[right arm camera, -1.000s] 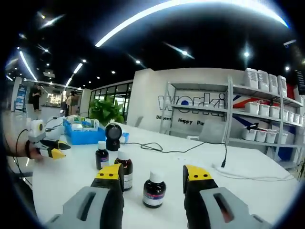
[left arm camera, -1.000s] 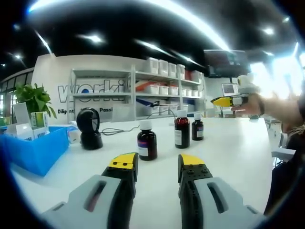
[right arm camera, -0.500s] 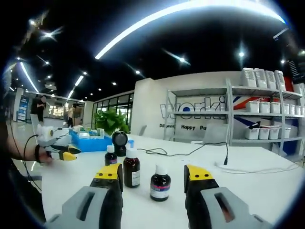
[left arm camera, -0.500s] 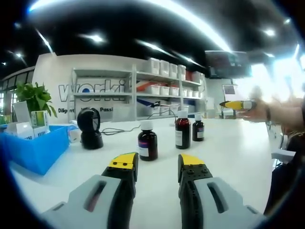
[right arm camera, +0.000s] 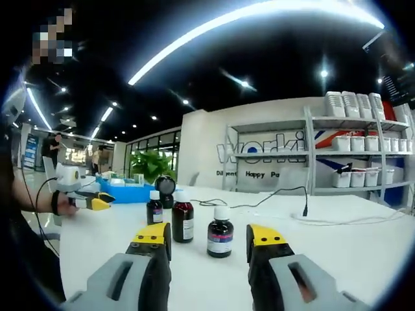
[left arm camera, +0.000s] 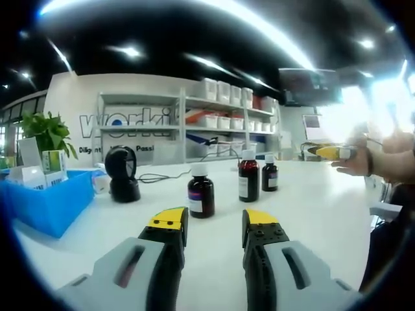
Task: Rotate the medicine bottle to make it face forward pick up the medicine bottle inspect the drug traceability code place the medicine on the table
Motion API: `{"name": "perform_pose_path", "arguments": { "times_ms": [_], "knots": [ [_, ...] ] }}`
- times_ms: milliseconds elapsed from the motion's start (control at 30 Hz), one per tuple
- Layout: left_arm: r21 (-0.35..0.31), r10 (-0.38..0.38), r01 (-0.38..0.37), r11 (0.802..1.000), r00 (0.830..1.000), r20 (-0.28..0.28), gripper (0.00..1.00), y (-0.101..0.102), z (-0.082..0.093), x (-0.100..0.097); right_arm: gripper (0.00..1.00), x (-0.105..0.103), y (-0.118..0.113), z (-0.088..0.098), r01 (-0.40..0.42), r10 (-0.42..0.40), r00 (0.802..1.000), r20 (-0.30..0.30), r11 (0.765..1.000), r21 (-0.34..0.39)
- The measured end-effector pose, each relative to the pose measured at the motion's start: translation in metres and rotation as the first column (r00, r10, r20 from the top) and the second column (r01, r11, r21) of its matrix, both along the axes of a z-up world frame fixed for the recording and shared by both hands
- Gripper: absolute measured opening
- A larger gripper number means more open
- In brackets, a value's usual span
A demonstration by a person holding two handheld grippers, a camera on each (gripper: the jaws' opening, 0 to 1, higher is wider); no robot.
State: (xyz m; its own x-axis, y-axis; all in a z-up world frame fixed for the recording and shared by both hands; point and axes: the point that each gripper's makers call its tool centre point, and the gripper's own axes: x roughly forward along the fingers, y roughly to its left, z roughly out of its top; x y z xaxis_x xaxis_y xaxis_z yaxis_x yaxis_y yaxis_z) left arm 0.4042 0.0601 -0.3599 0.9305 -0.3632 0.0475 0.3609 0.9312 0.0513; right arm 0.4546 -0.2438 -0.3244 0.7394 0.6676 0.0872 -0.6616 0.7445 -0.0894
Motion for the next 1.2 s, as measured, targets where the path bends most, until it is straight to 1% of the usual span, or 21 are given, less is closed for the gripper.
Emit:
{"name": "perform_pose_path", "arguments": {
  "times_ms": [167, 233, 333, 367, 467, 500, 600, 733, 767, 833, 900, 967, 1033, 1200],
  "knots": [
    [0.000, -0.001, 0.001, 1.000, 1.000, 0.000, 0.26, 0.000, 0.000, 0.000, 0.41, -0.003, -0.002, -0.013, -0.005, 0.005, 1.000, -0.011, 1.000, -0.014],
    [0.000, -0.001, 0.001, 1.000, 1.000, 0.000, 0.26, 0.000, 0.000, 0.000, 0.40, -0.003, -0.003, -0.017, -0.010, 0.010, 1.000, -0.023, 1.000, 0.017],
    [-0.003, 0.000, 0.000, 1.000, 1.000, 0.000, 0.26, 0.001, 0.000, 0.000, 0.39, -0.005, -0.002, -0.021, -0.005, 0.006, 0.999, -0.032, 1.000, 0.027],
    [-0.004, 0.001, -0.001, 1.000, 1.000, 0.000, 0.26, 0.001, 0.000, 0.000, 0.39, -0.006, -0.001, -0.020, -0.005, 0.005, 1.000, -0.020, 1.000, 0.013],
    [-0.002, 0.000, 0.000, 1.000, 1.000, 0.000, 0.26, 0.001, 0.000, 0.000, 0.38, -0.010, -0.001, -0.016, -0.011, 0.011, 1.000, 0.004, 1.000, 0.028],
    [-0.002, 0.000, 0.000, 1.000, 1.000, 0.000, 0.26, 0.002, 0.000, 0.000, 0.38, -0.010, -0.001, -0.017, -0.010, 0.010, 1.000, 0.004, 1.000, 0.020],
    [-0.005, 0.001, -0.001, 1.000, 1.000, 0.003, 0.26, 0.002, 0.001, 0.000, 0.35, -0.010, -0.003, -0.015, -0.007, 0.007, 1.000, 0.001, 0.999, 0.033],
    [-0.001, 0.000, 0.000, 1.000, 1.000, 0.003, 0.26, 0.002, 0.000, 0.000, 0.32, -0.007, -0.012, -0.010, 0.006, -0.003, 1.000, -0.022, 0.995, 0.103],
    [0.000, 0.001, -0.001, 1.000, 1.000, 0.002, 0.26, 0.002, 0.000, 0.000, 0.31, -0.007, -0.013, -0.010, 0.008, -0.006, 1.000, -0.025, 0.994, 0.109],
    [-0.003, 0.001, -0.001, 1.000, 1.000, 0.004, 0.26, 0.003, 0.000, 0.000, 0.28, -0.007, -0.012, -0.010, 0.013, -0.011, 1.000, -0.021, 0.994, 0.104],
    [-0.003, 0.001, -0.001, 1.000, 1.000, 0.005, 0.26, 0.003, 0.000, 0.000, 0.26, -0.010, -0.007, -0.012, 0.001, 0.000, 1.000, -0.016, 0.997, 0.083],
    [-0.004, 0.001, -0.001, 1.000, 1.000, 0.006, 0.26, 0.003, 0.001, 0.000, 0.26, -0.013, -0.004, -0.012, -0.014, 0.014, 1.000, -0.009, 0.997, 0.073],
    [0.000, 0.000, 0.000, 1.000, 1.000, 0.005, 0.26, 0.002, 0.000, 0.000, 0.27, -0.016, -0.002, -0.010, -0.035, 0.036, 0.999, -0.013, 0.995, 0.096],
    [0.009, -0.001, 0.001, 1.000, 1.000, 0.003, 0.26, 0.002, -0.001, 0.000, 0.26, -0.015, -0.004, -0.010, -0.030, 0.032, 0.999, -0.021, 0.994, 0.106]
  ]
}}
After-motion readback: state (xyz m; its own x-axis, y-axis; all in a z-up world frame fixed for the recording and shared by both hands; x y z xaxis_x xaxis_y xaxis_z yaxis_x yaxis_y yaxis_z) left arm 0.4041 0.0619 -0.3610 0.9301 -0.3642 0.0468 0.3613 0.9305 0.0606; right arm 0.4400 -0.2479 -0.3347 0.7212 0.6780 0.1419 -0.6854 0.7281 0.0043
